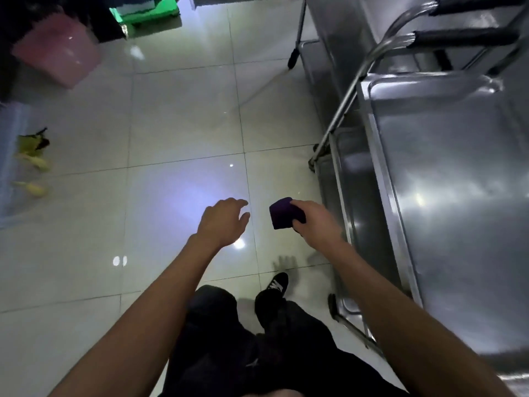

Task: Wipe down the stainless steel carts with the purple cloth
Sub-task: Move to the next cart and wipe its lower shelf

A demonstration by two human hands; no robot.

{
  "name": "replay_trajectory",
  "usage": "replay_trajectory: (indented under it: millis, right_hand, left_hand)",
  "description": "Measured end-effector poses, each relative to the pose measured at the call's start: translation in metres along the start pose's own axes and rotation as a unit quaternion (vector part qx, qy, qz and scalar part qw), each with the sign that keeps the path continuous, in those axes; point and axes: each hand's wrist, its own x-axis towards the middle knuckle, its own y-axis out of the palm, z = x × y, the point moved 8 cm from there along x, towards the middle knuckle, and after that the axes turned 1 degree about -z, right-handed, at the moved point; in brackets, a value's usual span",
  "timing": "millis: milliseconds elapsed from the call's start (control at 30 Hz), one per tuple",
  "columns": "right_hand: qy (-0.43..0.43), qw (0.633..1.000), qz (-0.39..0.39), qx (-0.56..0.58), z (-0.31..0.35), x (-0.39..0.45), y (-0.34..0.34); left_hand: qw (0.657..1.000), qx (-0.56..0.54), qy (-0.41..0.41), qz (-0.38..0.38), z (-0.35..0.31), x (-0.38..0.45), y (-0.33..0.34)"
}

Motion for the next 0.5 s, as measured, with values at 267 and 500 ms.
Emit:
replay_trajectory:
  millis: [267, 500]
  right_hand:
    - [0.109, 0.985, -0.121, 0.059, -0.017, 0.05, -0.048]
    - [0.299, 0.926, -0.199, 0.115, -0.014, 0.06, -0.018]
  left_hand:
    - [0.982, 0.073, 0.165, 0.049, -0.055, 0.137, -0.036]
    - [0.933, 0.122, 0.307, 0.143, -0.053, 0.226, -0.038]
